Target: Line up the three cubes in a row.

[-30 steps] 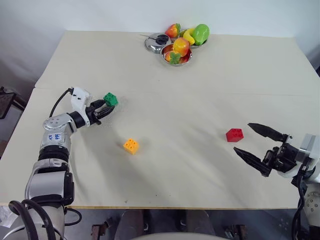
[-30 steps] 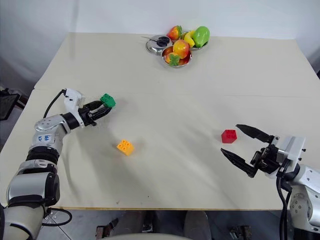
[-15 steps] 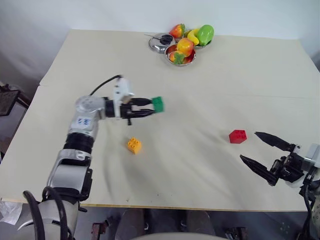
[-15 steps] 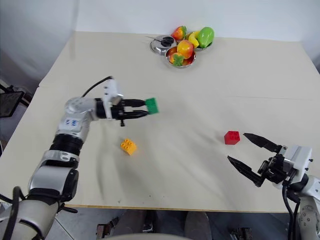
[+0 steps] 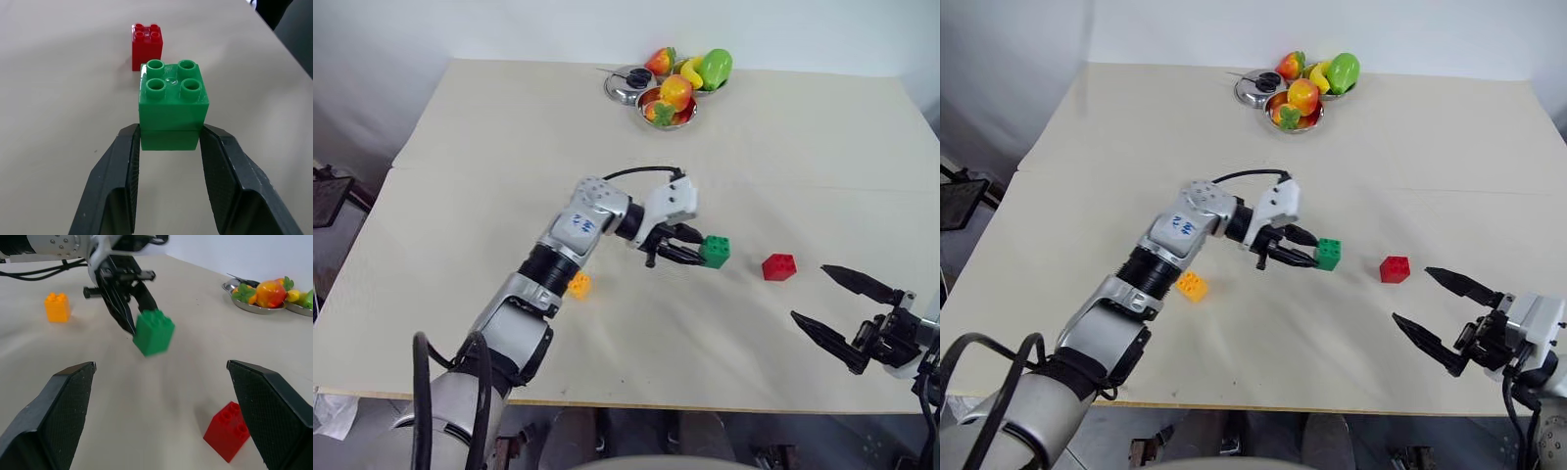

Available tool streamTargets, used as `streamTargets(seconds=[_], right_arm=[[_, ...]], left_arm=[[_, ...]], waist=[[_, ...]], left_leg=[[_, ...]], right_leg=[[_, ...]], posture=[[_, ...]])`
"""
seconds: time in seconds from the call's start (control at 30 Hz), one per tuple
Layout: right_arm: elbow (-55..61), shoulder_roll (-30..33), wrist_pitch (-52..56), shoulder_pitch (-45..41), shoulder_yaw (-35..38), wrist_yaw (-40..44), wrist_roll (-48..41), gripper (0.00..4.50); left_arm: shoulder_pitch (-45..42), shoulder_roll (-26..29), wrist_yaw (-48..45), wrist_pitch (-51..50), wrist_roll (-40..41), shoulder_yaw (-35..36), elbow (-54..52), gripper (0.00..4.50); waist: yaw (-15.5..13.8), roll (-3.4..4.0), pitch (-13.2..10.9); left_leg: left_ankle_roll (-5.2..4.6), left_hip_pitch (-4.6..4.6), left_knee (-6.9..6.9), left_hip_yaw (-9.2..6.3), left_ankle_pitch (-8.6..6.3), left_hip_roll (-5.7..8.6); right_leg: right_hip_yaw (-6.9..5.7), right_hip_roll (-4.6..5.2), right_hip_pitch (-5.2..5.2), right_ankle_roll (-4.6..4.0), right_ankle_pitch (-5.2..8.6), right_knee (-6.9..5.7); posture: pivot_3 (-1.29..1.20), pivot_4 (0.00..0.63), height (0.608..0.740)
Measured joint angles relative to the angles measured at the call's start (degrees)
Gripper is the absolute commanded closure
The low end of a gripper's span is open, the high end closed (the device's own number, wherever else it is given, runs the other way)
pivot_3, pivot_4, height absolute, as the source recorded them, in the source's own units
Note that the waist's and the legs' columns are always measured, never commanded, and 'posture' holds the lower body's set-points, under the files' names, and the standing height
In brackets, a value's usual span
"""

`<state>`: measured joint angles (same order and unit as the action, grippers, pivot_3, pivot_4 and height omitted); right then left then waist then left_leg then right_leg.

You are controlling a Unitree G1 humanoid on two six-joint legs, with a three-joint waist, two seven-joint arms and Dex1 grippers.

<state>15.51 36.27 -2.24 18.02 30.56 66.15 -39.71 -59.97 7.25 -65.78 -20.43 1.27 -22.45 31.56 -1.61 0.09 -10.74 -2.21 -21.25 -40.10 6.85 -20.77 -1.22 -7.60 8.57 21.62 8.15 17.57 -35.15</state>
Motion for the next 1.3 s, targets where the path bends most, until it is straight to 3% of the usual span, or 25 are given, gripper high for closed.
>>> streamTargets(seconds=[0.23, 0.6, 0.9, 1.07, 1.3], right_arm=[[0.35, -0.93, -0.31, 1.26, 0.0, -1.03, 0.08, 0.0], [-1.21, -1.37, -3.75, 5.75, 1.96, 1.72, 0.14, 0.0], [-13.65, 0.94, -6.46, 5.19, 5.98, 6.86, 1.16, 0.0], [-14.33, 1.09, -6.54, 1.7, 5.22, 7.66, 1.54, 0.0], [-16.16, 1.35, -6.12, -4.74, 0.21, 9.19, 2.11, 0.0]], left_arm=[[-1.65, -4.25, 7.14, 1.24, -4.64, -1.37, 9.54, 3.05], [-1.15, -4.26, 7.81, 3.59, -6.16, -1.34, 9.94, 3.05], [-0.16, -2.06, 6.09, 3.28, -6.91, -0.89, 8.85, 0.16], [-0.57, 1.23, -0.81, 1.45, -1.44, 2.55, 1.52, 0.06], [-0.24, 12.75, -13.83, 4.62, 10.81, 13.95, -5.01, 0.06]], waist=[[0.05, 0.0, 0.0], [0.08, 0.0, 0.0], [0.2, 0.01, 0.0], [0.25, 0.04, 0.01], [0.59, 0.16, 0.07]], left_leg=[[-0.01, -0.01, 0.01, -0.02, 0.0, -0.03], [-0.1, 0.0, -0.02, -0.02, 0.05, -0.22], [-0.1, 0.0, -0.02, 0.01, 0.06, -0.3], [-0.1, 0.0, -0.03, 0.0, 0.06, -0.31], [-0.06, 0.03, -0.03, 0.01, 0.08, -0.35]], right_leg=[[-0.02, 0.0, -0.01, 0.02, -0.01, 0.06], [0.0, 0.08, -0.06, 0.09, -0.06, 0.08], [0.01, 0.06, -0.04, 0.09, -0.06, 0.09], [0.02, 0.06, -0.03, 0.09, -0.06, 0.05], [0.01, 0.0, -0.03, 0.07, -0.05, 0.01]], posture=[[0.0, 0.15, 0.74], [0.0, 0.15, 0.74], [0.0, 0.15, 0.74], [0.0, 0.15, 0.74], [0.0, 0.15, 0.74]])
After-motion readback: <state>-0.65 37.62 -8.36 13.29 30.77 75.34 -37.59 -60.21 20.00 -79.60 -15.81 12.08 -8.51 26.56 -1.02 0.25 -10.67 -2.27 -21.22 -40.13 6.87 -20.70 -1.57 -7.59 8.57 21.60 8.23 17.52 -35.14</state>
